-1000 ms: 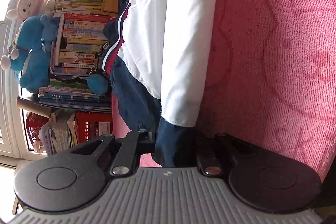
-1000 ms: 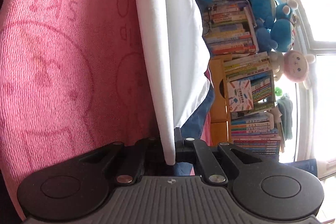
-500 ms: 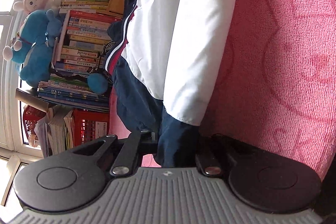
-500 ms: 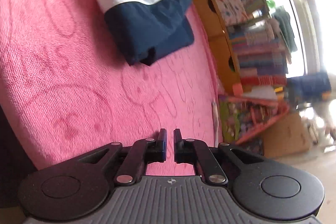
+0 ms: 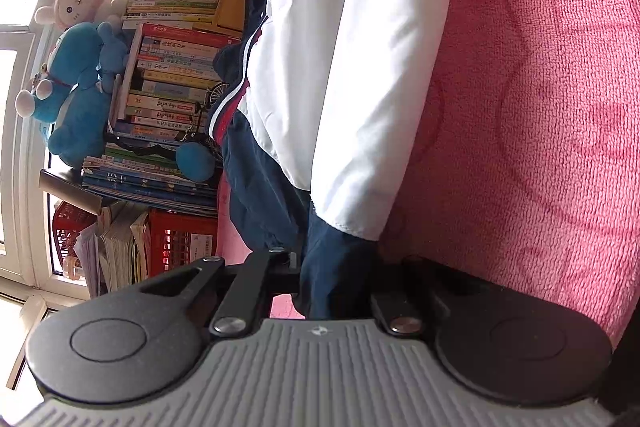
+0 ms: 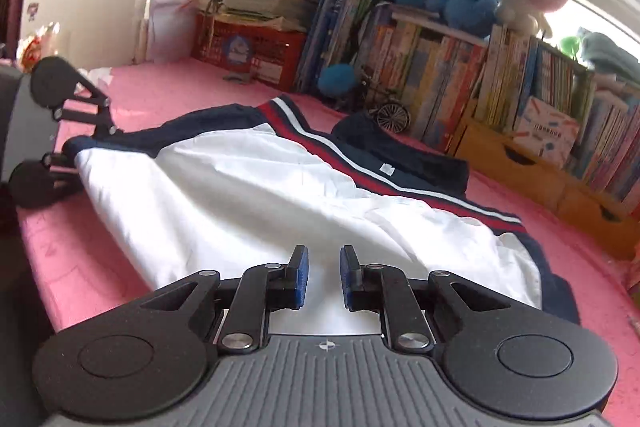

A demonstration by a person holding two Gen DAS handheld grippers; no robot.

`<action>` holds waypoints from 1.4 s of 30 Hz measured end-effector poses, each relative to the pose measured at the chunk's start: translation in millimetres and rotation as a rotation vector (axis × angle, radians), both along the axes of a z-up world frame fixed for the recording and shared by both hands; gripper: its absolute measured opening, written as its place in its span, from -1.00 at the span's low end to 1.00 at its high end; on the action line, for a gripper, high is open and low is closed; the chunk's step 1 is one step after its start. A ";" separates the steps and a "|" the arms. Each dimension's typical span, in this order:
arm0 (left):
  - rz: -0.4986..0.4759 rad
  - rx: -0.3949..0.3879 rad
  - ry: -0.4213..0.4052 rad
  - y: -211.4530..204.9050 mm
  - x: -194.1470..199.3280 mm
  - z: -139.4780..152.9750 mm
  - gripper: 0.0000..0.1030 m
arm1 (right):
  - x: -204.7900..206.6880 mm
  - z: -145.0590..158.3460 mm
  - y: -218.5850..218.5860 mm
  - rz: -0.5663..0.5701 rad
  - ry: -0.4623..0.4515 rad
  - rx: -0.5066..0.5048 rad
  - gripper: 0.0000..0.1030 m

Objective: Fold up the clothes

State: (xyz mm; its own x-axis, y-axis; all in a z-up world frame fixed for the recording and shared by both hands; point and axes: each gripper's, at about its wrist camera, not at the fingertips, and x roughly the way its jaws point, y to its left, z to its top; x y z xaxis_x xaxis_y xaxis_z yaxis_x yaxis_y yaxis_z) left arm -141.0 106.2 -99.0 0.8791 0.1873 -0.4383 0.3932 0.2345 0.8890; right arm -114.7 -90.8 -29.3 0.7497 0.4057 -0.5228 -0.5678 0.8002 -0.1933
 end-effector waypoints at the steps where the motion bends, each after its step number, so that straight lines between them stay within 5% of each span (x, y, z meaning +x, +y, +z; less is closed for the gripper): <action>1: -0.002 -0.005 -0.003 0.5 -0.4 0.2 -0.99 | 15.0 -1.5 -9.3 -0.060 0.024 0.015 -0.66; 7: -0.010 -0.069 -0.019 4.7 -2.8 2.5 -1.00 | 79.0 -29.6 -102.1 -0.499 0.023 -0.036 -0.73; 11: -0.003 -0.093 -0.021 5.0 -2.8 4.1 -1.00 | 83.4 -35.0 -142.4 -0.656 0.067 0.002 -0.68; 15: -0.002 -0.088 -0.021 4.0 -3.2 4.1 -1.00 | 55.4 -13.2 -127.4 -0.564 0.042 0.122 -0.55; 18: -0.004 -0.090 -0.017 4.9 -2.6 4.4 -1.00 | 40.9 5.4 -96.6 -0.357 0.086 0.237 -0.43; 23: -0.005 -0.087 -0.030 4.8 -4.3 2.8 -1.00 | 52.2 3.4 -31.1 -0.106 0.180 0.209 -0.43; 26: -0.009 -0.089 -0.034 5.2 -4.8 2.7 -1.00 | 80.6 -4.5 -17.1 -0.136 0.155 0.117 -0.44; 28: -0.014 -0.089 -0.042 5.3 -5.7 2.0 -1.00 | 106.7 -13.4 -26.1 -0.259 0.132 0.061 -0.49; 30: -0.020 -0.089 -0.049 5.5 -6.7 1.2 -1.00 | 130.3 -19.7 -52.8 -0.342 0.148 0.112 -1.00; 33: -0.016 -0.095 -0.052 5.6 -6.4 1.6 -1.00 | 127.8 -9.7 -68.5 -0.459 0.131 0.158 -0.94; 35: -0.012 -0.106 -0.050 6.3 -5.9 2.5 -1.00 | 101.3 0.7 -59.7 -0.480 0.041 0.135 -0.60; 42: -0.009 -0.117 -0.053 6.9 -6.2 3.2 -1.00 | -16.6 3.2 -9.3 -0.245 0.097 0.289 -0.47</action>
